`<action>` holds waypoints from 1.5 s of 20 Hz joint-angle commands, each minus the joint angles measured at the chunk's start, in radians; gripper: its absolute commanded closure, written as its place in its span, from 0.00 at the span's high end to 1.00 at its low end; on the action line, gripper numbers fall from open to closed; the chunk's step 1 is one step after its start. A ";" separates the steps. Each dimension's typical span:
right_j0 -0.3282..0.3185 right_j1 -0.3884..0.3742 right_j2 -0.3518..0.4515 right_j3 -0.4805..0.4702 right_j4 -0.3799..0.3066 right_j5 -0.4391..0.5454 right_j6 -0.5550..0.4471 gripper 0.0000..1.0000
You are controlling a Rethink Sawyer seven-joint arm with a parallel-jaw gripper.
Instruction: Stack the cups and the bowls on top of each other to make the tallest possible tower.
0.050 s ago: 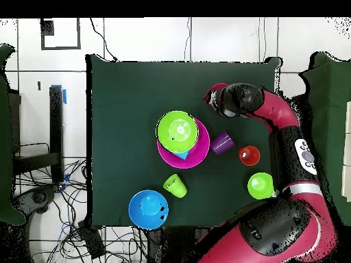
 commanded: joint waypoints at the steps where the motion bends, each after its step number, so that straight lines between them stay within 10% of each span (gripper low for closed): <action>1: 0.036 -0.036 0.018 -0.053 -0.052 0.145 -0.258 1.00; 30: 0.054 0.008 0.019 -0.109 -0.122 0.044 -0.275 1.00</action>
